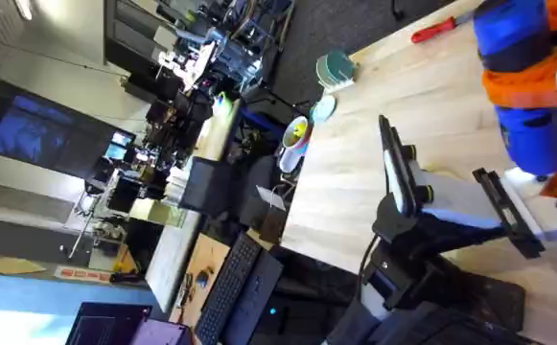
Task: Pick up the gripper from the table and insert it into the empty holder that is missing its gripper. Then pick up a screw, insert it into the mounting hole, and use the screwdriver to tighten it. Finally, clean up the table by picking up the vegetable and placing it into the bucket.
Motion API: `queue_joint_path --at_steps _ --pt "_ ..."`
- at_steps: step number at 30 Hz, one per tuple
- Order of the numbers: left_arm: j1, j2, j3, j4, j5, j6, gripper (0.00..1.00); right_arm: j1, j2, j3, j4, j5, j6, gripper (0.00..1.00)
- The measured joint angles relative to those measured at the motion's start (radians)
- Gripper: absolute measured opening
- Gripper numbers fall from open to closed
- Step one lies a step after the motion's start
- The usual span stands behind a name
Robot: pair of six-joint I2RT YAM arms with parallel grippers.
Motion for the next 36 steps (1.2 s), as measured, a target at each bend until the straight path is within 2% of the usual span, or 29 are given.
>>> queue_joint_path --at_steps 28,33,36 --pt "0.0 -0.001 0.0 0.0 0.0 0.0 0.004 -0.004 0.009 0.0 0.014 -0.004 0.01 0.017" --pt "0.0 -0.001 0.0 0.0 0.0 0.0 0.004 -0.052 0.008 -0.001 0.142 -0.007 0.069 0.017" --pt "0.0 -0.001 0.0 0.0 0.0 0.0 0.004 -0.104 -0.003 -0.001 0.162 -0.007 0.091 0.017"
